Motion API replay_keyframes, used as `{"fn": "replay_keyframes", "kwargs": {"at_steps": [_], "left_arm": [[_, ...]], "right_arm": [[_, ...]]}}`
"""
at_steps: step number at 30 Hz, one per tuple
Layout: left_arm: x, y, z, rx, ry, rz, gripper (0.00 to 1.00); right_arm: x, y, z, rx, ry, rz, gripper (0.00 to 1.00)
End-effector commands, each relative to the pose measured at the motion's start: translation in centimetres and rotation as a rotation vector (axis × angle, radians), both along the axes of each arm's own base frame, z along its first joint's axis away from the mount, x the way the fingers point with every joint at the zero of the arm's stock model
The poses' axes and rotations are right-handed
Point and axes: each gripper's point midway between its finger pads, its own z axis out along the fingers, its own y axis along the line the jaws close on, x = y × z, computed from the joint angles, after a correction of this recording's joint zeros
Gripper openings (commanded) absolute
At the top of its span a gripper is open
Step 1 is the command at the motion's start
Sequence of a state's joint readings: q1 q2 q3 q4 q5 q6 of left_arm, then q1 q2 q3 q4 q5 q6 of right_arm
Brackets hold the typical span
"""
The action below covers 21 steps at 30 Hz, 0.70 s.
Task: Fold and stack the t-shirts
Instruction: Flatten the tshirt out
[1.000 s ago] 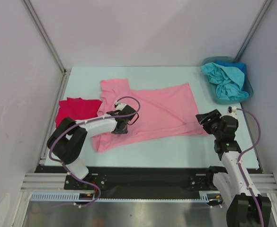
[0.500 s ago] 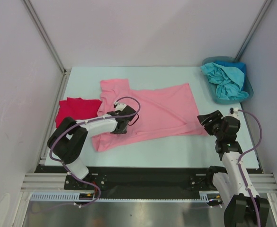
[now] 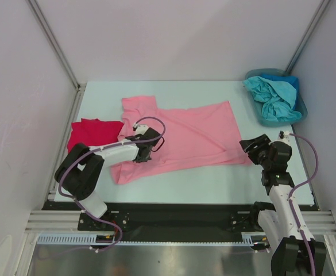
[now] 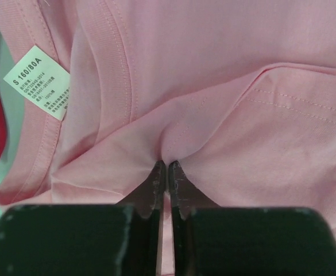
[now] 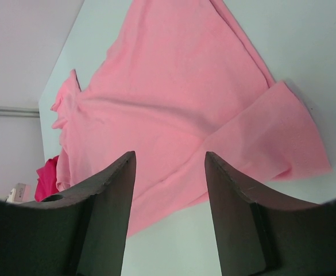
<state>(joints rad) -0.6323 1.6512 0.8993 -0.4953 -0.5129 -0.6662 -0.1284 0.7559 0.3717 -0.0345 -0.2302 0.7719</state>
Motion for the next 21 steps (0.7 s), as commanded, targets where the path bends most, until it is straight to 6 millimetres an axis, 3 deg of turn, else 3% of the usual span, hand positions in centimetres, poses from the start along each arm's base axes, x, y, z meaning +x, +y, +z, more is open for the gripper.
{"fn": "replay_keyframes", "kwargs": {"at_steps": [1,6,15,21], "left_arm": [[-1.6,1.8,-1.1,0.028,0.054,0.029,0.03],[-1.6,1.0,-0.4,-0.029,0.041,0.032,0.0],[-0.8,-0.4,2.6,-0.065,-0.018,0.005,0.0],[-1.0,-2.5,4.5,-0.124,-0.037,-0.045,0.0]], "right_arm": [[0.0,0.0,0.7,-0.01,-0.028,0.013,0.56],[0.0,0.0,0.3,-0.004,-0.023,0.01,0.56],[0.6,0.6,-1.2,-0.017,-0.002,0.022,0.56],[1.2,0.9,-2.7,-0.028,0.032,0.024,0.56]]}}
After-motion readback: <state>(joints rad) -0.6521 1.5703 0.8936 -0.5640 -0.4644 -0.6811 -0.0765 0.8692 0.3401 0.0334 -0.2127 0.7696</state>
